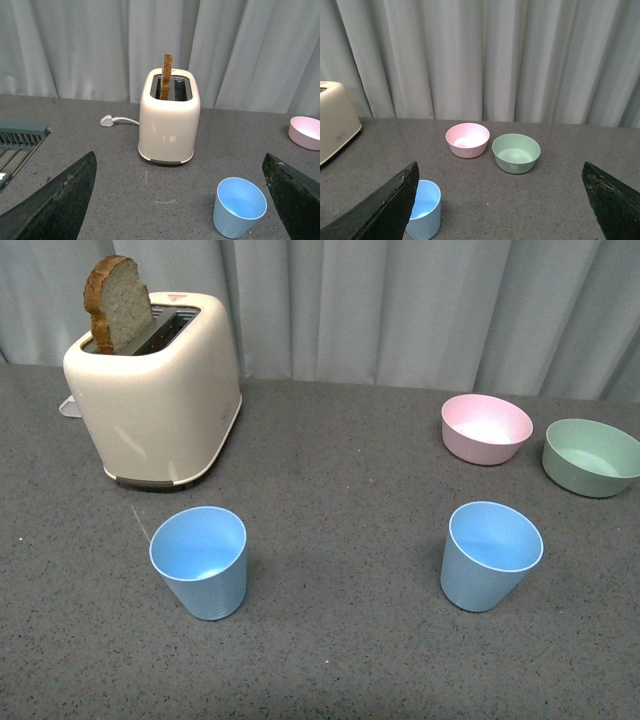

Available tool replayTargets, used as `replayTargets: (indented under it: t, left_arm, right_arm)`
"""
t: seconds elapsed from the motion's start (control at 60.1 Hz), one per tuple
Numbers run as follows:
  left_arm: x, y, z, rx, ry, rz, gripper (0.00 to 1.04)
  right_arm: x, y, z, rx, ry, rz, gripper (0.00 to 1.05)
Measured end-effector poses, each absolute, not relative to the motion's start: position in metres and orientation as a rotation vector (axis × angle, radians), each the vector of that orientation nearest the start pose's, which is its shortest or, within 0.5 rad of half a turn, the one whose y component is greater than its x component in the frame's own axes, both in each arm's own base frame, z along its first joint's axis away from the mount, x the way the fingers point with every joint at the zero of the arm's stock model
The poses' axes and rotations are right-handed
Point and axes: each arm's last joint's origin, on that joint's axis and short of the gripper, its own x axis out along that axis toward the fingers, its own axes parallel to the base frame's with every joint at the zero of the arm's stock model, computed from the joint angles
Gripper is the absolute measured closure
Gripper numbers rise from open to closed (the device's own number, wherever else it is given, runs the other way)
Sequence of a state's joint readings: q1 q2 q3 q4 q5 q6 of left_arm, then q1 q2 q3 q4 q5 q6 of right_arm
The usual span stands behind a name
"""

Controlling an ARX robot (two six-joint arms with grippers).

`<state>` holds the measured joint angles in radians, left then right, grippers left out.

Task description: Stack blue cups with both arms

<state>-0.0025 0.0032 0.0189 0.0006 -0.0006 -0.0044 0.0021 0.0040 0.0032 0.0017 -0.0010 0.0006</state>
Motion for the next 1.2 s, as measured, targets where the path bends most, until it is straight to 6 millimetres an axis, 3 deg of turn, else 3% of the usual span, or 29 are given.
replayTargets:
  t: [0.899, 1.032, 1.199]
  left_arm:
    - [0.097, 0.0, 0.17, -0.005, -0.015, 0.0, 0.07]
    - [0.103, 0.0, 0.162, -0.096, 0.275, 0.178, 0.07]
    - [0.126, 0.006, 0.162, -0.193, 0.339, 0.191, 0.07]
  right_arm:
    - [0.098, 0.0, 0.164, 0.001, -0.001, 0.003, 0.1]
    - [0.098, 0.0, 0.164, 0.001, -0.001, 0.003, 0.1]
    - [0.098, 0.0, 0.164, 0.0, -0.001, 0.003, 0.1]
